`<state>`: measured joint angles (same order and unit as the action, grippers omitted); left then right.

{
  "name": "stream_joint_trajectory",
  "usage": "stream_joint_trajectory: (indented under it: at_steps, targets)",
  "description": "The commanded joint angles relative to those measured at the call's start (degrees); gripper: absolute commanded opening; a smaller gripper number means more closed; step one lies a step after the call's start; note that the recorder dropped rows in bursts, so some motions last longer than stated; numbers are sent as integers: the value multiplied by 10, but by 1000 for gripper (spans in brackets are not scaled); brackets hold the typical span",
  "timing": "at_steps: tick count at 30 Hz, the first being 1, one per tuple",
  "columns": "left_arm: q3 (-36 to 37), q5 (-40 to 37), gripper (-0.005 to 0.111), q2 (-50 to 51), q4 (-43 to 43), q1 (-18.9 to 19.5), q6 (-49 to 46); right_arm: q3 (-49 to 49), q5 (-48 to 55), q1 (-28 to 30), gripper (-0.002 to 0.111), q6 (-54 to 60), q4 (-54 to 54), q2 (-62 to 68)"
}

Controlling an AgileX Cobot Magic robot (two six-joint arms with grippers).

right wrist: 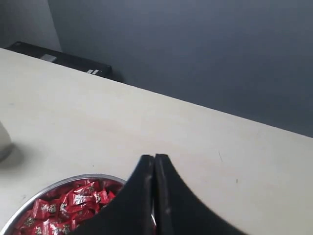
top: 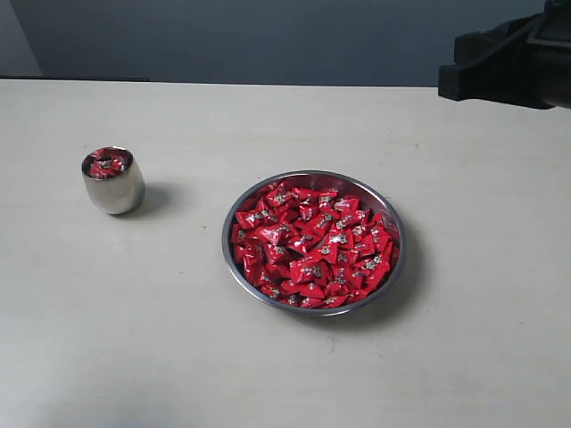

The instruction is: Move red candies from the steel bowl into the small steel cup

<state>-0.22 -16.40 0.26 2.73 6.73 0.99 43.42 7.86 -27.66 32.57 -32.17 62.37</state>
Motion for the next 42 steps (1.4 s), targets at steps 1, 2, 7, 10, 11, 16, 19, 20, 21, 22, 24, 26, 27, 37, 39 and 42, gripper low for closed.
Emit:
stream_joint_trajectory:
  at_steps: [1,2,7,10,11,16,19,20,21,22,24,26,27,37,39,42]
  targets:
    - [2,1,0,-3,-1,0,1,-3,6,3,-1,-2,34,-16]
    - [2,1,0,-3,-1,0,1,-3,7,3,-1,-2,40,-18]
    - [2,1,0,-3,-1,0,1,-3,2,3,-1,-2,52,-21]
    - [2,1,0,-3,-1,0,1,-3,6,3,-1,-2,80,-21]
    - [2,1,0,-3,-1,0,1,-3,7,3,-1,-2,91,-21]
    - [2,1,0,-3,-1,0,1,-3,36,3,-1,-2,124,-28]
    - [2,1,0,-3,-1,0,1,-3,80,3,-1,-2,144,-58]
    - [2,1,0,-3,-1,0,1,-3,99,9,-1,-2,149,-75]
    - [2,1,0,-3,-1,0,1,-3,117,19,-1,-7,149,-92]
    - [2,1,0,-3,-1,0,1,-3,137,32,-1,-15,150,-110]
    - [2,1,0,-3,-1,0,1,-3,167,61,-1,-17,150,-142]
    - [2,1,0,-3,-1,0,1,-3,195,94,-1,-21,155,-173]
    - [2,1,0,-3,-1,0,1,-3,206,108,-1,-22,159,-187]
    - [2,1,0,-3,-1,0,1,-76,204,218,-1,-136,241,-370]
    - [2,1,0,-3,-1,0,1,-114,185,231,-1,-153,242,-409]
    - [2,1,0,-3,-1,0,1,-185,170,244,-1,-170,235,-469]
